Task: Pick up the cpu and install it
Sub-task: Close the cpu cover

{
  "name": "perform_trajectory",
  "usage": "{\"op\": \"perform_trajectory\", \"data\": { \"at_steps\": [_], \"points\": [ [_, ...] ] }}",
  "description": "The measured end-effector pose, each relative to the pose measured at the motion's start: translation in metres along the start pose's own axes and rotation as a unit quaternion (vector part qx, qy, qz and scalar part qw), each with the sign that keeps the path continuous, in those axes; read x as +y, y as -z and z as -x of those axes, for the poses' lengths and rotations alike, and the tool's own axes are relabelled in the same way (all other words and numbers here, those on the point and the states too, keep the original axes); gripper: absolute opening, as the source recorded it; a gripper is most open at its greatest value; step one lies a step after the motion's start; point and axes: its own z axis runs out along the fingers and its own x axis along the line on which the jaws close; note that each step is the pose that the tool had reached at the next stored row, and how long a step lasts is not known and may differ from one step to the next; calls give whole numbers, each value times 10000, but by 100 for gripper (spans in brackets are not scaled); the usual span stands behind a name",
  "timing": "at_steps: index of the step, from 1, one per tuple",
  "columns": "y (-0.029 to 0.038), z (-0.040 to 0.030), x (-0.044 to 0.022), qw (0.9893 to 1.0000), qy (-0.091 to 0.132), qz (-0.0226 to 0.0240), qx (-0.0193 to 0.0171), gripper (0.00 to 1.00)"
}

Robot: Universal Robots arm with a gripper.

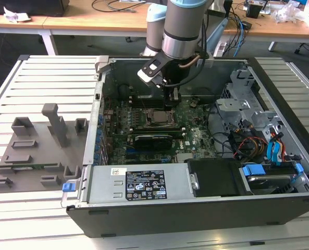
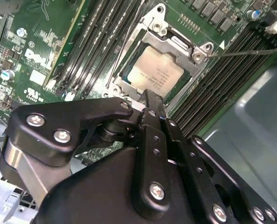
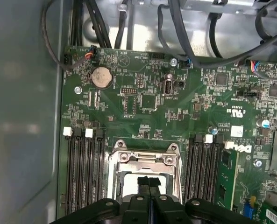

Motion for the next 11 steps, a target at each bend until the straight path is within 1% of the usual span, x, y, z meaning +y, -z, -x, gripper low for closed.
{"op": "perform_trajectory", "data": {
  "at_steps": [2,3,11],
  "points": [
    [-25,-4,-49,10000,-1,0,0,11],
    [-39,-5,-59,10000,0,0,0,11],
    [-89,-8,-88,10000,0,0,0,11]
  ]
}}
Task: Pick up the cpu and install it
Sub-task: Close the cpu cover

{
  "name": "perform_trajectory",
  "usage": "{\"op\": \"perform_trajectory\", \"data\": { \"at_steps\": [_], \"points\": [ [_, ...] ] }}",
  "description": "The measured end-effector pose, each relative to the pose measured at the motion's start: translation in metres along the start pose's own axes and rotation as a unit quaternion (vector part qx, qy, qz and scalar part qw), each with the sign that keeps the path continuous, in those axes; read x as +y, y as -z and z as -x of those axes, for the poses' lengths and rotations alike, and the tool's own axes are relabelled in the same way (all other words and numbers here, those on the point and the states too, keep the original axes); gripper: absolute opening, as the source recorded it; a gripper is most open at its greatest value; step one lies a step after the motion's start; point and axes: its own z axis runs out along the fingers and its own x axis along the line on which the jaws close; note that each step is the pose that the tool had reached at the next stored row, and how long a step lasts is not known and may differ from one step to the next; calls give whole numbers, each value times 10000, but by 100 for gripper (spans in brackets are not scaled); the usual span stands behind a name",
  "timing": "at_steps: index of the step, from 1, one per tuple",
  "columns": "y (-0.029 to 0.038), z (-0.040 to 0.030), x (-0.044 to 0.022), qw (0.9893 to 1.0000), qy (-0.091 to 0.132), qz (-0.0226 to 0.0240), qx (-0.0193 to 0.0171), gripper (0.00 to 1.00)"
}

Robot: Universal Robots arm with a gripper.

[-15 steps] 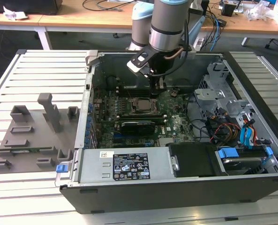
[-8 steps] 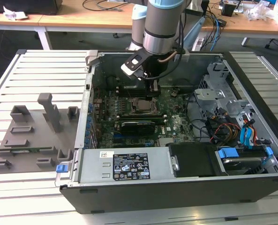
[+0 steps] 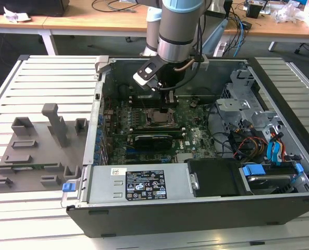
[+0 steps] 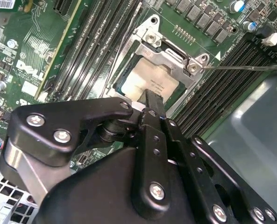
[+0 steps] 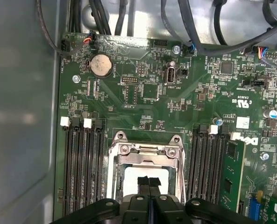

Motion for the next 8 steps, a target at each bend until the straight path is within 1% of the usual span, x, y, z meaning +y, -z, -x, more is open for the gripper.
{"op": "perform_trajectory", "data": {
  "at_steps": [1,3,4,5,7,8],
  "points": [
    [-8,-1,-5,10000,0,0,0,11],
    [-33,-4,-48,10000,0,0,1,11],
    [-50,-7,-93,10000,1,0,0,11],
    [-69,-12,-166,10000,0,0,0,11],
    [-107,-18,-232,10000,0,0,0,11],
    [-128,-20,-248,10000,0,0,0,11]
  ]
}}
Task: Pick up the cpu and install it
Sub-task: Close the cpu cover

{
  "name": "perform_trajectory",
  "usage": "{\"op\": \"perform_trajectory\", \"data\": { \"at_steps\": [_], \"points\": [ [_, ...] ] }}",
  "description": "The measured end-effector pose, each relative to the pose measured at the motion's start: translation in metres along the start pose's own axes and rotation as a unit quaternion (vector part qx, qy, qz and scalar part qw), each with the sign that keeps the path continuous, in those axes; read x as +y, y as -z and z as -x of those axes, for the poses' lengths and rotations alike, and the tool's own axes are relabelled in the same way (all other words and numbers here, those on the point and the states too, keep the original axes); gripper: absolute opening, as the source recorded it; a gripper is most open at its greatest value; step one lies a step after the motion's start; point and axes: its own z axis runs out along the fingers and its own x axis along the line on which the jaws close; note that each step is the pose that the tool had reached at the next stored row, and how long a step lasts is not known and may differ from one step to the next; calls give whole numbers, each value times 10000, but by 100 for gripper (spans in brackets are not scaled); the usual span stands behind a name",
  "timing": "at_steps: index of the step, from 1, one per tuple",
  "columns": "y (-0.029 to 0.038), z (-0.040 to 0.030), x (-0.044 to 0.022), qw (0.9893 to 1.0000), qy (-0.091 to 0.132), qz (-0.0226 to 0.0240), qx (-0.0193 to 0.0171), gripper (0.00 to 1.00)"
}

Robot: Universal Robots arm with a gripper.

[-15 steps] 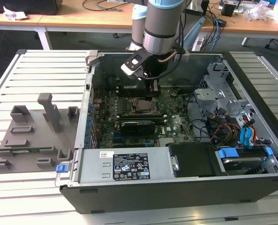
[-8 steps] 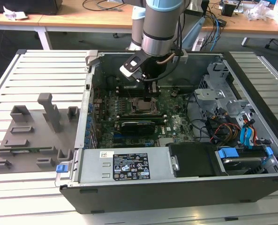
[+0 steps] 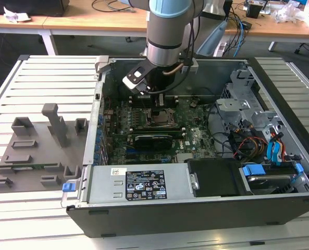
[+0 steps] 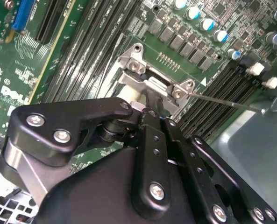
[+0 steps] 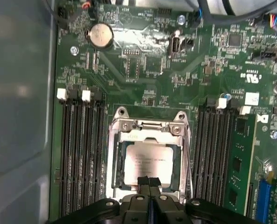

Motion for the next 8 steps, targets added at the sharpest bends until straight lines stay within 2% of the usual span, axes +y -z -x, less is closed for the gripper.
{"op": "perform_trajectory", "data": {
  "at_steps": [3,8],
  "points": [
    [-48,-4,-34,10000,1,0,0,11],
    [-77,-5,-48,10000,1,0,0,11]
  ]
}}
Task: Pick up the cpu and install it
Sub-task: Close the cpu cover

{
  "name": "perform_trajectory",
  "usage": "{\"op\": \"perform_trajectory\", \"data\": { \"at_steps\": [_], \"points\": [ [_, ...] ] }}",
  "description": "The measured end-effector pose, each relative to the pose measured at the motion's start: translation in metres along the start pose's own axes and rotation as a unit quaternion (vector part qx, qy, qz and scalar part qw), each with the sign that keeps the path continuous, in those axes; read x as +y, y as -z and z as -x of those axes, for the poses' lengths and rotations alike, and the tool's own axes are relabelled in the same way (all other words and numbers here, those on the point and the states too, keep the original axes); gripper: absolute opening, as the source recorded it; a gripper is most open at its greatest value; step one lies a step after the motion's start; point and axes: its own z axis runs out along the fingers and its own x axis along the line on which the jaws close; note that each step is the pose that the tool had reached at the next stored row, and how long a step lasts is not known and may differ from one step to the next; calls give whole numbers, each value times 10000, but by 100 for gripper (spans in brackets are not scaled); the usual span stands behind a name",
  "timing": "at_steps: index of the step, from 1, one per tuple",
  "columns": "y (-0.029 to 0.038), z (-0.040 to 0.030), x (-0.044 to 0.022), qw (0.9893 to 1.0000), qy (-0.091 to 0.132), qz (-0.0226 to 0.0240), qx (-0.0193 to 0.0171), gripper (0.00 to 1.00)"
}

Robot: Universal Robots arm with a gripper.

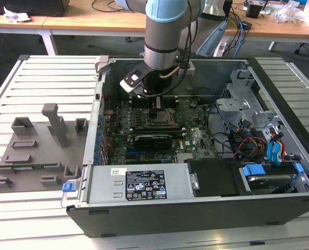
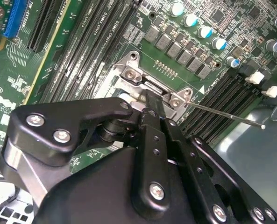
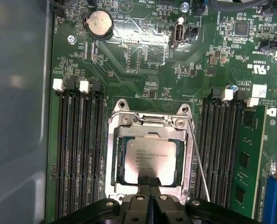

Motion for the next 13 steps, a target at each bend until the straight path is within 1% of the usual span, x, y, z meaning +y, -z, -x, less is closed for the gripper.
{"op": "perform_trajectory", "data": {
  "at_steps": [1,4,5,7,9,11,13],
  "points": [
    [-5,0,1,10000,-1,-2,-2,11],
    [-5,2,41,10000,-1,0,0,11],
    [0,4,90,10000,-1,2,2,11],
    [27,9,146,10000,0,-5,2,11],
    [46,14,213,10000,0,-23,2,11],
    [54,16,242,10000,1,-32,2,11],
    [65,18,252,10000,1,-36,2,11]
  ]
}}
